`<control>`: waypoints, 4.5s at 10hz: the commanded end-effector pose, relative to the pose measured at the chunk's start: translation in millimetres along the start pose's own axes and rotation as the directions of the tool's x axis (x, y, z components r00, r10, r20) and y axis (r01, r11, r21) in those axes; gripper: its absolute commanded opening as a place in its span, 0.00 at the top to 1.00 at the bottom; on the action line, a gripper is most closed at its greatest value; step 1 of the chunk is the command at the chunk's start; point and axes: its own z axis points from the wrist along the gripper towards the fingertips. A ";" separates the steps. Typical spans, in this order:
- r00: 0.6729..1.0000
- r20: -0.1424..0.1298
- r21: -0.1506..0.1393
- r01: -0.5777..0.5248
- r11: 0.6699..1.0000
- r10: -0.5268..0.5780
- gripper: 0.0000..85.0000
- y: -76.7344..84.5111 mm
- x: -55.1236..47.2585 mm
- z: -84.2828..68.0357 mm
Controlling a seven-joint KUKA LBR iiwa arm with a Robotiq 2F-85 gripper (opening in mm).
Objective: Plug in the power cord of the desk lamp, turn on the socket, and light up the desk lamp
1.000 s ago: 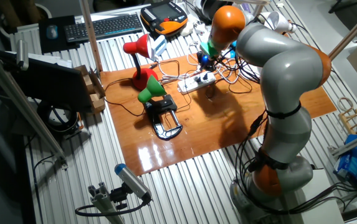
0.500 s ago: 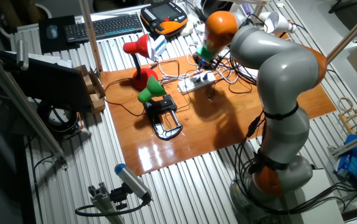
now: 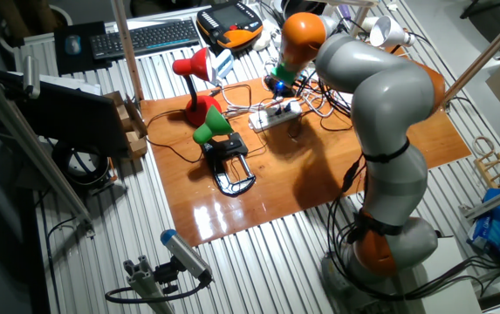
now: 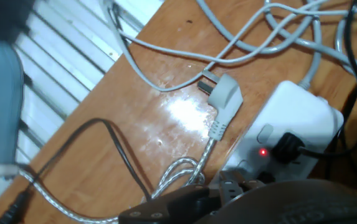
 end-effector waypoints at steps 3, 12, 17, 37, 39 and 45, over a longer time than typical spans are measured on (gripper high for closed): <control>0.769 -0.046 -0.056 0.635 0.770 -0.637 1.00 -0.6 0.5 1.1; 0.695 -0.103 -0.062 0.709 0.702 -0.712 1.00 -3.4 5.2 24.2; 0.583 -0.103 -0.032 0.808 0.588 -0.806 1.00 -6.7 7.3 27.8; 0.610 -0.085 0.007 0.791 0.612 -0.787 1.00 -11.0 6.9 47.3; 0.612 -0.083 0.004 0.790 0.614 -0.787 1.00 -11.4 6.3 50.6; 0.614 -0.071 -0.002 0.788 0.616 -0.786 1.00 -13.2 4.8 60.3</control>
